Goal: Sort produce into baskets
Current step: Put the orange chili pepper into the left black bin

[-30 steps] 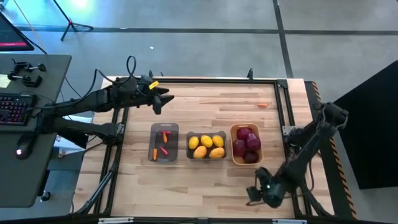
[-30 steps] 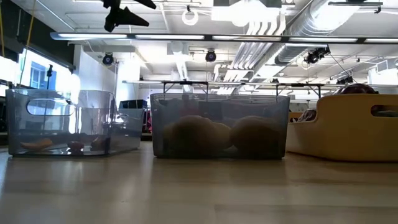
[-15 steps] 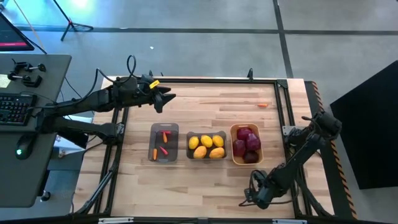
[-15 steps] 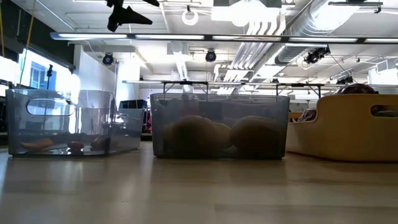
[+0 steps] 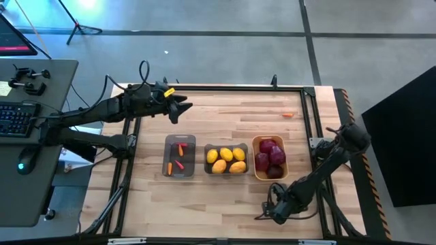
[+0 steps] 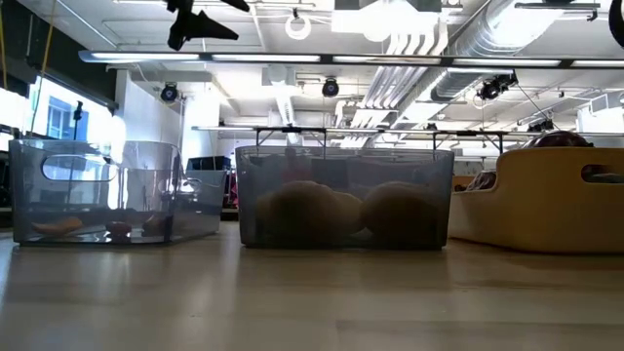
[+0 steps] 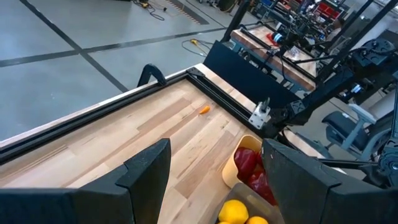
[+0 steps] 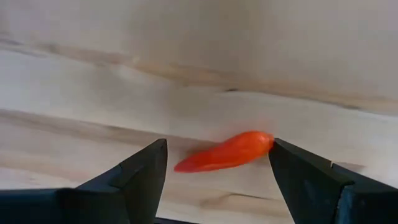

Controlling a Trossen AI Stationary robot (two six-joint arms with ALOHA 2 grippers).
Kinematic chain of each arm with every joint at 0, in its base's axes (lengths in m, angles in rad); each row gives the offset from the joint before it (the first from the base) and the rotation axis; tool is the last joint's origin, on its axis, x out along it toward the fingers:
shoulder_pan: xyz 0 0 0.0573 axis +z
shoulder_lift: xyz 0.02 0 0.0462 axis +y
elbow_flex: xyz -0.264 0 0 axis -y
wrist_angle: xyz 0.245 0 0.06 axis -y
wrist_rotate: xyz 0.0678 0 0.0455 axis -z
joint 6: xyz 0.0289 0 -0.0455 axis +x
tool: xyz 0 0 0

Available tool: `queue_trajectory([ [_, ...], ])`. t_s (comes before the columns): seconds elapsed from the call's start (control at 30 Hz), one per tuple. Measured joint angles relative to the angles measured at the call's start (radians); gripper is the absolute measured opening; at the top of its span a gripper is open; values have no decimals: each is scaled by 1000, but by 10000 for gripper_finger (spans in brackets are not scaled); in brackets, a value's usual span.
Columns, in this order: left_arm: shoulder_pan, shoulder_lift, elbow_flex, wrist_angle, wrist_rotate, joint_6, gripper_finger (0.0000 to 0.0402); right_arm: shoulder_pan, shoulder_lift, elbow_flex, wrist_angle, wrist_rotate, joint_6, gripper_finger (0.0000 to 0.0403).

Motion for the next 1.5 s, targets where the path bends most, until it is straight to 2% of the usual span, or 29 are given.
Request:
queue_trajectory([
  [0.27, 0, 0, 0, -10, 27, 1, 239, -5, 35, 3, 41, -7, 0, 266],
  [0.67, 0, 3, -1, -20, 27, 1, 239, -80, 25, 2, 33, 31, -211, 193],
  [0.87, 0, 3, -1, -29, 27, -9, 239, -79, 26, 10, 30, 11, -268, 181],
  [1.23, 0, 12, -1, -29, 27, -24, 239, 35, 27, 12, 34, 31, -73, 181],
  [1.37, 0, 13, -1, -28, 26, -27, 239, 41, 31, 12, 39, 43, -74, 178],
  [1.5, 0, 13, -1, -29, 28, -49, 239, 27, 31, 12, 33, 66, -108, 153],
])
